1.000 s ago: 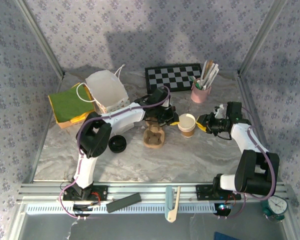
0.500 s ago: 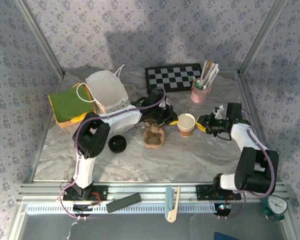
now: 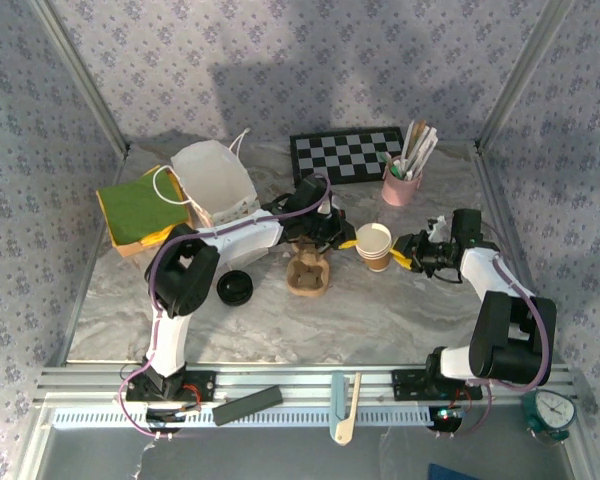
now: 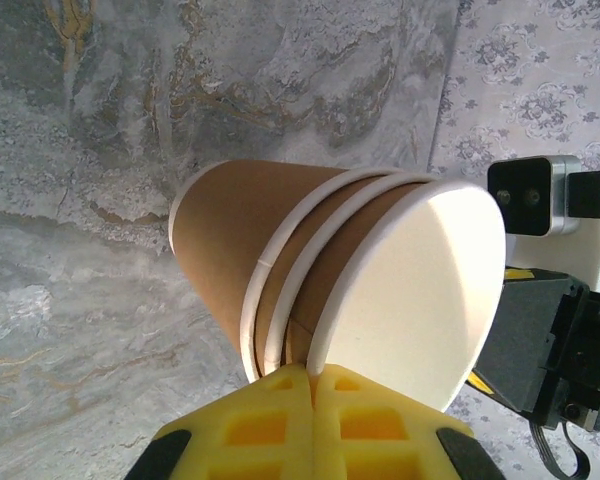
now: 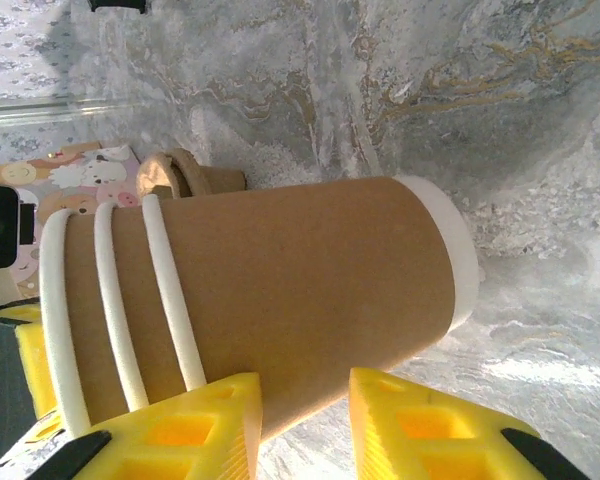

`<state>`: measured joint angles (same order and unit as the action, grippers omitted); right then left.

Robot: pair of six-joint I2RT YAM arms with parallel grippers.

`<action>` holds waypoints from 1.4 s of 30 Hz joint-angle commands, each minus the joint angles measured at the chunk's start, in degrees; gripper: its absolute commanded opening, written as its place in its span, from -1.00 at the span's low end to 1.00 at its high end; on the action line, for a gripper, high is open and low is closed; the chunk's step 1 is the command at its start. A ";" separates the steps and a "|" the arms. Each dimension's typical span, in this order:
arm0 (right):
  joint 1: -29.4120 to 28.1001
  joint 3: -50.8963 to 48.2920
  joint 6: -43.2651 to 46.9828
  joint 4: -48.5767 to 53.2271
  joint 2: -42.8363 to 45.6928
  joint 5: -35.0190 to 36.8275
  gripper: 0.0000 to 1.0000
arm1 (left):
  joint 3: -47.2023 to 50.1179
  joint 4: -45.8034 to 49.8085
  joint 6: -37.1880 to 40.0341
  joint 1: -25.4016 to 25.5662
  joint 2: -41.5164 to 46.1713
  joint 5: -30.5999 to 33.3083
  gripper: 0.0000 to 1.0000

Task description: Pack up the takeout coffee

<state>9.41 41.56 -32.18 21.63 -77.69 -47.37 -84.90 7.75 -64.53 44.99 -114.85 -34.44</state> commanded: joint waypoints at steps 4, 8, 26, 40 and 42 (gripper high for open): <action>0.60 -1.54 -1.81 -0.47 0.89 -1.95 -0.38 | -2.15 3.06 2.83 -0.07 2.43 0.25 -1.00; 1.56 -3.08 -3.34 -2.91 3.38 -3.42 -0.27 | -2.66 3.59 2.98 -0.06 2.35 0.32 -1.00; 1.43 -5.11 -6.86 -9.30 5.40 -7.24 -0.29 | -2.94 3.44 2.66 0.01 1.73 -0.35 -1.00; 2.61 -5.07 -6.90 -6.68 8.44 -5.97 -0.78 | -2.83 3.37 2.66 0.12 1.93 -0.01 -1.00; 2.64 -5.29 -7.45 -7.02 9.12 -6.06 -0.90 | -2.88 3.41 2.75 0.10 1.82 -0.02 -1.00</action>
<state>11.68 36.42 -38.85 13.67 -70.26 -53.17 -85.71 10.94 -62.61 44.99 -114.85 -33.82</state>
